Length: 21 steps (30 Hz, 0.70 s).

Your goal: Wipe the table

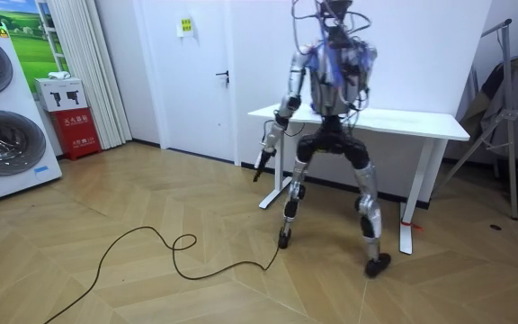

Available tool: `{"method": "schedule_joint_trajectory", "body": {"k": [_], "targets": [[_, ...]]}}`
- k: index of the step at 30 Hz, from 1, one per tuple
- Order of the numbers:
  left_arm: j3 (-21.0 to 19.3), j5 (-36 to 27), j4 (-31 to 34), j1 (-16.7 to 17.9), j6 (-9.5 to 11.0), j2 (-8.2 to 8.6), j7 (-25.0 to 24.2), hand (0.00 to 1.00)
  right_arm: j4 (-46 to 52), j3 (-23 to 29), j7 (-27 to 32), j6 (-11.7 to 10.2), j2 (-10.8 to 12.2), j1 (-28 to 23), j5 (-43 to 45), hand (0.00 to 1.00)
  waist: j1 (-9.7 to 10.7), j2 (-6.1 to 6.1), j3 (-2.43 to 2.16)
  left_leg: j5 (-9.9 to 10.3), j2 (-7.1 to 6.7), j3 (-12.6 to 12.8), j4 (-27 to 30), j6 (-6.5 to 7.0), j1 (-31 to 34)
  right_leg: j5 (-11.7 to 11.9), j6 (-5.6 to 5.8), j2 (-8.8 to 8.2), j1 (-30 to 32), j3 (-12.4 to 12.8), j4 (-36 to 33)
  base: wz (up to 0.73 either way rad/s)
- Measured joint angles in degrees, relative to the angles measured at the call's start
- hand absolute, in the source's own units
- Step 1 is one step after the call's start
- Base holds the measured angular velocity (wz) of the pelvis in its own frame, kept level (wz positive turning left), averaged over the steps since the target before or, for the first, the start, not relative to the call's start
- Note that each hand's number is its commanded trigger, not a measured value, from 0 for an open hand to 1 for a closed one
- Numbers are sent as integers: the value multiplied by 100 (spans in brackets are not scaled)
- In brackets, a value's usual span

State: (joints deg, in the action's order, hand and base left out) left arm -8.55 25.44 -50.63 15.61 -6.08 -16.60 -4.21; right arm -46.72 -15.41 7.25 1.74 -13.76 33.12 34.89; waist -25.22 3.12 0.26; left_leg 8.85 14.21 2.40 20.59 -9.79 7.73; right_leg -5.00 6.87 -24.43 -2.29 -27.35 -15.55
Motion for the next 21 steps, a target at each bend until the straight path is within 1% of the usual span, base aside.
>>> {"method": "schedule_joint_trajectory", "body": {"k": [1, 2, 3, 4, 5, 6, 7, 8, 9, 10, 11, 12, 13, 14, 15, 16, 17, 18, 19, 20, 21], "targets": [[-89, 15, -1, -37, 23, -157, 1, 0, -232, 272, -25, -85, -142, -165, -41, 100, 165, 114, 41, -49, 136, -146, 9, -244, -4, 289, 72, 75, 117, -108, -127, 61], [-260, -18, -40, 2, 35, -189, 2, 0, -334, 624, -11, -193, -326, -500, -192, 100, 264, 95, 8, -90, 452, -146, 15, -321, -107, -207, 525, 233, 125, -96, -623, 38], [-263, -122, -100, 103, 44, -173, 1, 0, -442, 799, 28, -246, -636, -738, -375, 100, 435, -36, 42, -168, 775, 2, -91, -48, -245, -575, 272, 422, 214, -101, -1087, 0], [-263, -123, -108, 155, 52, -170, -2, 0, -505, 909, 36, -247, -801, -831, -410, 100, 533, -38, 36, -222, 885, 86, -158, 100, -276, -747, 245, 478, 283, -91, -1260, -10], [-264, -108, -112, 212, 55, -144, -2, 0, -576, 1262, 108, -212, -1091, -1078, -414, 100, 697, -15, 34, -411, 1051, 207, -327, 278, -325, -1047, 83, 584, 440, -63, -1576, 0], [-268, -96, -100, 301, 52, -111, -2, 0, -680, 1577, 232, -176, -1321, -1390, -509, 100, 906, 14, 29, -799, 1160, 322, -414, 270, -316, -1217, -51, 697, 491, -66, -1692, 0], [-282, -100, -93, 380, 54, -85, -2, 0, -725, 1729, 281, -171, -1422, -1569, -588, 100, 980, 37, 15, -954, 1173, 423, -410, 228, -322, -1260, -122, 745, 499, -62, -1697, 0], [-323, -77, -93, 493, 59, -11, -2, 0, -776, 1998, 352, -171, -1563, -1902, -662, 100, 1188, 73, -7, -1135, 1171, 615, -357, 200, -325, -1286, -208, 852, 448, -54, -1597, -7], [-339, -74, -94, 568, 61, 27, -2, 0, -776, 2118, 384, -171, -1608, -2038, -665, 100, 1279, 73, -8, -1146, 1155, 709, -310, 197, -323, -1287, -256, 915, 408, -63, -1538, -11], [-392, -52, -99, 674, 62, 93, -2, 0, -774, 2389, 457, -161, -1641, -2261, -665, 100, 1451, 107, -7, -1130, 1083, 872, -247, 178, -328, -1275, -323, 1005, 349, -85, -1418, -13], [-441, -18, -105, 707, 62, 157, -2, 0, -746, 2609, 500, -103, -1633, -2404, -664, 100, 1574, 124, 1, -1048, 1012, 972, -74, 142, -290, -1272, -435, 1101, 310, -91, -1311, -21], [-440, -21, -105, 706, 66, 189, -2, 0, -704, 2661, 509, -46, -1634, -2449, -664, 100, 1585, 122, 0, -944, 970, 1006, 89, 150, -252, -1265, -508, 1142, 308, -81, -1266, -39], [-418, -29, -98, 722, 89, 243, -1, 0, -671, 2713, 500, -11, -1614, -2451, -665, 100, 1579, 113, -1, -579, 766, 986, 468, 215, -155, -1219, -599, 1191, 273, -38, -1150, -53], [-290, -81, -98, 732, 98, 260, 0, 0, -547, 2691, 446, 47, -1571, -2427, -730, 100, 1543, 43, 5, -91, 466, 969, 823, 349, -107, -1165, -697, 1267, 209, 50, -1000, -71], [-165, -118, -100, 746, 95, 267, 5, 0, -396, 2653, 433, 102, -1475, -2359, -767, 100, 1488, -35, 7, 308, 67, 951, 973, 444, -90, -1135, -747, 1331, 175, 150, -926, -57], [-109, -115, -99, 739, 97, 278, 8, 0, -299, 2598, 437, 135, -1422, -2333, -760, 100, 1438, -82, 19, 468, -152, 942, 989, 553, -93, -1122, -767, 1371, 161, 220, -903, -70], [-87, -116, -98, 720, 96, 337, 23, 0, -133, 2467, 447, 218, -1305, -2222, -739, 100, 1300, -153, 48, 665, -505, 981, 868, 754, -115, -1116, -771, 1435, 200, 402, -915, -89], [-135, -114, -93, 723, 78, 380, 34, 0, -107, 2259, 448, 230, -1136, -2021, -672, 100, 1109, -240, 15, 643, -642, 862, 705, 777, -248, -1104, -779, 1495, 277, 647, -916, -95], [-158, -117, -94, 723, 57, 402, 40, 0, -90, 2129, 438, 238, -1044, -1895, -570, 100, 1071, -245, 14, 614, -698, 854, 592, 771, -322, -1096, -790, 1526, 313, 720, -914, -75], [-199, -118, -86, 717, 27, 461, 66, 0, 45, 1976, 423, 258, -851, -1703, -467, 100, 1051, -301, 15, 546, -721, 883, 461, 753, -409, -1057, -855, 1601, 340, 843, -806, -38], [-216, -125, -83, 722, 12, 516, 105, 0, 146, 1877, 409, 238, -698, -1558, -454, 100, 1042, -364, 12, 466, -724, 910, 281, 744, -452, -988, -957, 1673, 334, 898, -639, -20]]}}
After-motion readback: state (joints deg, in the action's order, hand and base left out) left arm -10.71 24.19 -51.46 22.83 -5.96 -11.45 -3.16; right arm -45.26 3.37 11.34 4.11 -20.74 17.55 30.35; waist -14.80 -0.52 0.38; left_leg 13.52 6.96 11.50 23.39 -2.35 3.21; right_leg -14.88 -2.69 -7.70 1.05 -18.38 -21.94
